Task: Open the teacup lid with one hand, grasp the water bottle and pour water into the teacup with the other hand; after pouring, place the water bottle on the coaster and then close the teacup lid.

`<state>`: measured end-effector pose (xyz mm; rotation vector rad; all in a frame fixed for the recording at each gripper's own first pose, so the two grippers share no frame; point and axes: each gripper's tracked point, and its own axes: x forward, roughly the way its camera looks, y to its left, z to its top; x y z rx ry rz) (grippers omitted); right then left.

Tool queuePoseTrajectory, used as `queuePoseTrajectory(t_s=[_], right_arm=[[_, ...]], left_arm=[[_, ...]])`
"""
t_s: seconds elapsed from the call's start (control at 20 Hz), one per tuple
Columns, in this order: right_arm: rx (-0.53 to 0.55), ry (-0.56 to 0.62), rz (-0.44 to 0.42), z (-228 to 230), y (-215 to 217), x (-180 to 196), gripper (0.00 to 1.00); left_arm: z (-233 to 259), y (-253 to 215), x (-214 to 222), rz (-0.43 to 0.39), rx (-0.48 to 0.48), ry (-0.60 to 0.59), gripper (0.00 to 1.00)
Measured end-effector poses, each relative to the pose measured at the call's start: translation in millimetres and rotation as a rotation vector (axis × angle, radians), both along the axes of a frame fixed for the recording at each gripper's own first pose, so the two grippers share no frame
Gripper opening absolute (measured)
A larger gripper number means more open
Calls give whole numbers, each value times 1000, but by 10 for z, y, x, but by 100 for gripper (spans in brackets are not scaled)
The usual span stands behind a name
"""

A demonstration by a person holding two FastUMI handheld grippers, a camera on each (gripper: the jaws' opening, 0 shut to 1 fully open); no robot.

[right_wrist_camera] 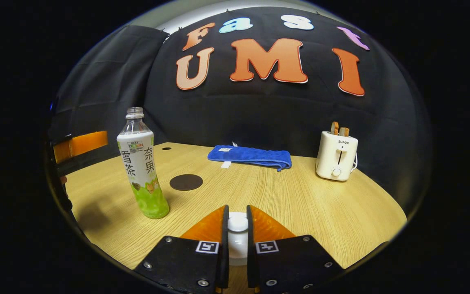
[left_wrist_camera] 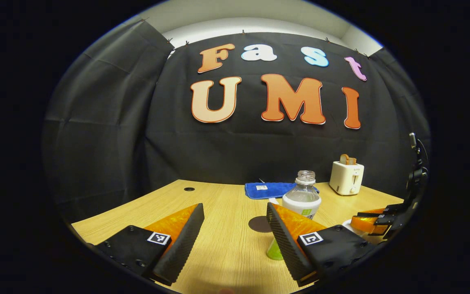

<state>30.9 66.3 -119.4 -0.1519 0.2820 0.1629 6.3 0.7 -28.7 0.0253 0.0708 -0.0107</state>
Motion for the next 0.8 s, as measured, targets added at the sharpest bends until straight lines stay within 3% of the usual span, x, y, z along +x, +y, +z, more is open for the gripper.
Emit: queuePoseTrajectory(t_s=[0.15,0.35,0.8], right_arm=[[85,-31,9,187,29,-42,18],[89,-98,-12,463,-127,-97,18],[79,-138,-171,661,-818,-120,18]], left_arm=[[58,-3,-12,-1,7,-20,99],[123,-43,-28,-7,15,-37,99],[187,-501,-186,-113,-2,-54,99]])
